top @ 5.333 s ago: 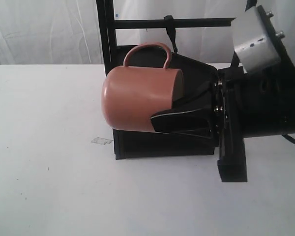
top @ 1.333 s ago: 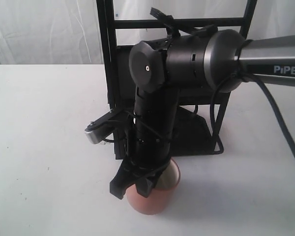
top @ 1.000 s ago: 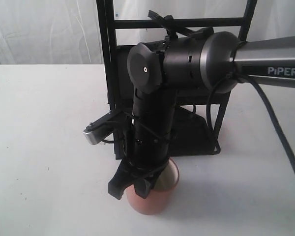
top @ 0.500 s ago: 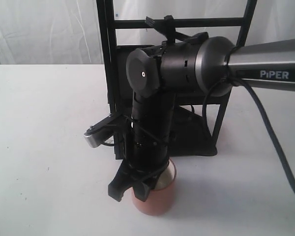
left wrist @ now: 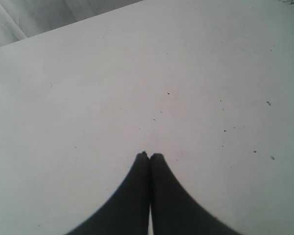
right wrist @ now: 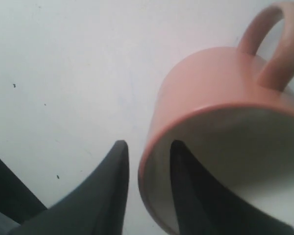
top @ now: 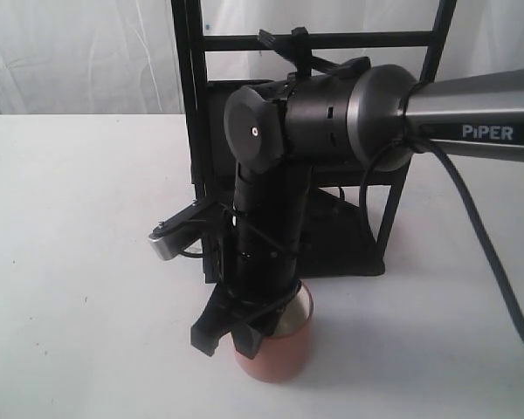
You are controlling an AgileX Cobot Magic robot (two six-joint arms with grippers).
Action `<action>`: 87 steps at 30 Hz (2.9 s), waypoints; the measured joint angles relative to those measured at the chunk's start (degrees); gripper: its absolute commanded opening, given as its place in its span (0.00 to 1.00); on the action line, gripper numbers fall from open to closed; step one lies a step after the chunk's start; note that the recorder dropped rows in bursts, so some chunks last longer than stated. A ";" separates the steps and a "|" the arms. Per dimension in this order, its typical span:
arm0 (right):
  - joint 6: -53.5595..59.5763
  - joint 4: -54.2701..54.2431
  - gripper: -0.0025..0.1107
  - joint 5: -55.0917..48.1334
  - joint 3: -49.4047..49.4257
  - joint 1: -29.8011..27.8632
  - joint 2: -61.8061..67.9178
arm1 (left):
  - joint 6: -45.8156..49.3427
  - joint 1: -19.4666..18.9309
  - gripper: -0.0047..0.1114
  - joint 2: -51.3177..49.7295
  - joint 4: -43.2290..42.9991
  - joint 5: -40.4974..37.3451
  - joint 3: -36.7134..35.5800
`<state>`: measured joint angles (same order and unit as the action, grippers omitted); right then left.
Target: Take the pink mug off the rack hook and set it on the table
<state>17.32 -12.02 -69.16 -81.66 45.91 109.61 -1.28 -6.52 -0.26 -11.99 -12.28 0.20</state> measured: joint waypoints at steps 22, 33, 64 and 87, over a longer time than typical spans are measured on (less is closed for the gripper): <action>0.00 3.74 0.28 -0.49 -0.97 0.00 -11.09 | 0.00 0.00 0.04 0.00 0.00 0.00 0.00; -1.30 13.70 0.02 -0.49 0.99 -0.91 -16.51 | 0.00 0.00 0.04 0.00 0.00 0.00 0.00; -28.00 16.91 0.02 50.52 46.44 -46.29 -62.47 | 0.00 0.00 0.04 0.00 0.00 0.00 0.00; -28.33 16.08 0.02 51.07 47.28 -43.37 -85.81 | 0.00 0.00 0.04 0.00 0.00 0.00 0.00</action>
<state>-11.01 4.06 -18.09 -34.38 2.53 23.79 -1.28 -6.52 -0.26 -11.99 -12.28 0.20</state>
